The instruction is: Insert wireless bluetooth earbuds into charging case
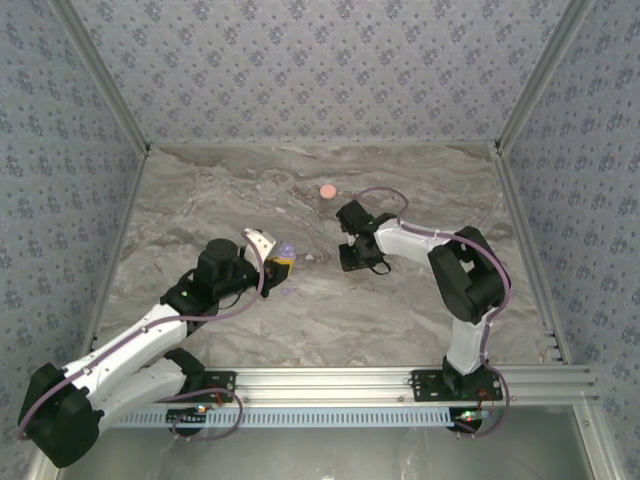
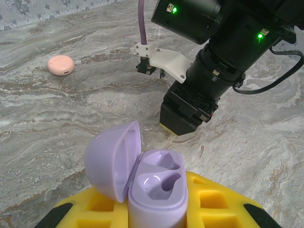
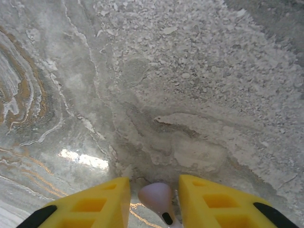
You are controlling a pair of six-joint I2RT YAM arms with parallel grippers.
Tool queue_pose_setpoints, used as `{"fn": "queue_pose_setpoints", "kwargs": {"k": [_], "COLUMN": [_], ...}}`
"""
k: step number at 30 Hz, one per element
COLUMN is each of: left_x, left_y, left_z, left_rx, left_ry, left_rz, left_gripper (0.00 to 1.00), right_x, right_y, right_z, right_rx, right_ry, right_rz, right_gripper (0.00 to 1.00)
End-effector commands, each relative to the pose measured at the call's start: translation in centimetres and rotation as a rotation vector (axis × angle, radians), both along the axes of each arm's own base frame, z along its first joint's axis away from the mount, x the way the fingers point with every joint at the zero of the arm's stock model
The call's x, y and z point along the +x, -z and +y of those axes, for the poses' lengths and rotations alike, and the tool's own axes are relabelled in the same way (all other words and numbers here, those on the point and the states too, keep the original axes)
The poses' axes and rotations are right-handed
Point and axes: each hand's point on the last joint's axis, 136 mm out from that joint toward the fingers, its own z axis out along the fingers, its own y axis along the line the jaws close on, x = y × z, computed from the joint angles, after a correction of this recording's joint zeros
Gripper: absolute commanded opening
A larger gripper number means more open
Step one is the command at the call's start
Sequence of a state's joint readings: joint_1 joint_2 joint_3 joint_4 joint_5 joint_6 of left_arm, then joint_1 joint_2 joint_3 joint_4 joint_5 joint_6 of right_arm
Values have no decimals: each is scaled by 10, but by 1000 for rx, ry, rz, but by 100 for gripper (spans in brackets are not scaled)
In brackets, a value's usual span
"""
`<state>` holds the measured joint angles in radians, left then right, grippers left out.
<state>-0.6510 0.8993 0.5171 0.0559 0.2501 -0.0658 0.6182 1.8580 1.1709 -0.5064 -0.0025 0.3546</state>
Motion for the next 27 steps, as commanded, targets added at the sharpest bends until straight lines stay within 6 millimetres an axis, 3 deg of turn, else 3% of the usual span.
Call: {"fn": "queue_pose_setpoints", "kwargs": {"k": [1,27], "left_x": [0,1], "left_y": [-26,-26], "left_z": [-7,-7], "left_rx": [-50,-48], "left_ry": [23,21], "left_rz": [-50,-47], "left_gripper": [15,16], "right_x": [3,-8], "right_y": [-2,20], "right_z": [-1,-9], "right_rx": [-41,-132], "right_ry": [11,-33], "right_rz": [4,83], "right_gripper": [31,25]}}
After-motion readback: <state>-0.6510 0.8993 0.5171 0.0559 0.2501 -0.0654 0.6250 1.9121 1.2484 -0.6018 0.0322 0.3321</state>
